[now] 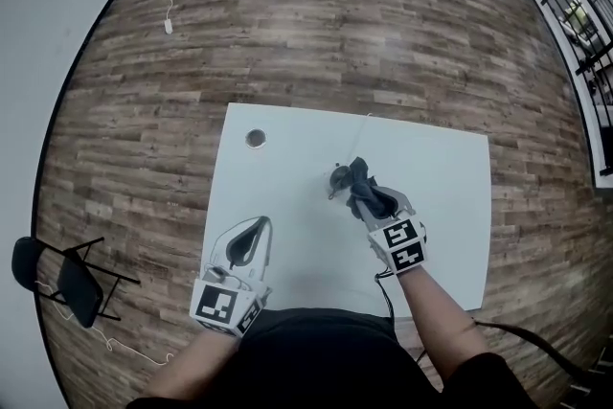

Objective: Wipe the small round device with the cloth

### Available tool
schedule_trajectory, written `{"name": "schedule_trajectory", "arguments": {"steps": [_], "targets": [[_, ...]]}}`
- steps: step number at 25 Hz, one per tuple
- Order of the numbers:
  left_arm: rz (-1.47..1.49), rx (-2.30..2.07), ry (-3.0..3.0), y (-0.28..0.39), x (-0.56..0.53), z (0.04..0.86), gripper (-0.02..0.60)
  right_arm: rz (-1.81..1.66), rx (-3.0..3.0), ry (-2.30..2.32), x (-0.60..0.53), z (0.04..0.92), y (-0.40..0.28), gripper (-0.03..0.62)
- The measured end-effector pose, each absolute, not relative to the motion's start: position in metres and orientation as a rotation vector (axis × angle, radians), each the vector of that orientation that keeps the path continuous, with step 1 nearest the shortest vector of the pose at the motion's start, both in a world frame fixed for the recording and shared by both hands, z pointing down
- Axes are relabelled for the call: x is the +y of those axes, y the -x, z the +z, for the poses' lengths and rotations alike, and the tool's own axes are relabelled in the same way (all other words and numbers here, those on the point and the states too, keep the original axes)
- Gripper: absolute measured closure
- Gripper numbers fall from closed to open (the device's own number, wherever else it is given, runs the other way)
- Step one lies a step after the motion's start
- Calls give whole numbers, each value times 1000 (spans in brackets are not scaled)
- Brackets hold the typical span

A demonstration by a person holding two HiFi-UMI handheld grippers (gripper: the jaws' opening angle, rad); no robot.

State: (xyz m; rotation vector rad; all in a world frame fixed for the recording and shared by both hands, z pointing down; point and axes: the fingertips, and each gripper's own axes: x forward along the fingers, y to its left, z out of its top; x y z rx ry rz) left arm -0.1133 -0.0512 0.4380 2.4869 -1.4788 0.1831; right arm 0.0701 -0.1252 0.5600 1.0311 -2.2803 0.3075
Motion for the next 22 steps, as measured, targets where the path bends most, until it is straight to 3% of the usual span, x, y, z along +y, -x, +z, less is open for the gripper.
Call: {"name": "schedule_trajectory", "arguments": {"steps": [22], "targets": [[224,-1505,-2381,132,-49,463,575,392,-2180,-957,-148,603,-59,482]]}}
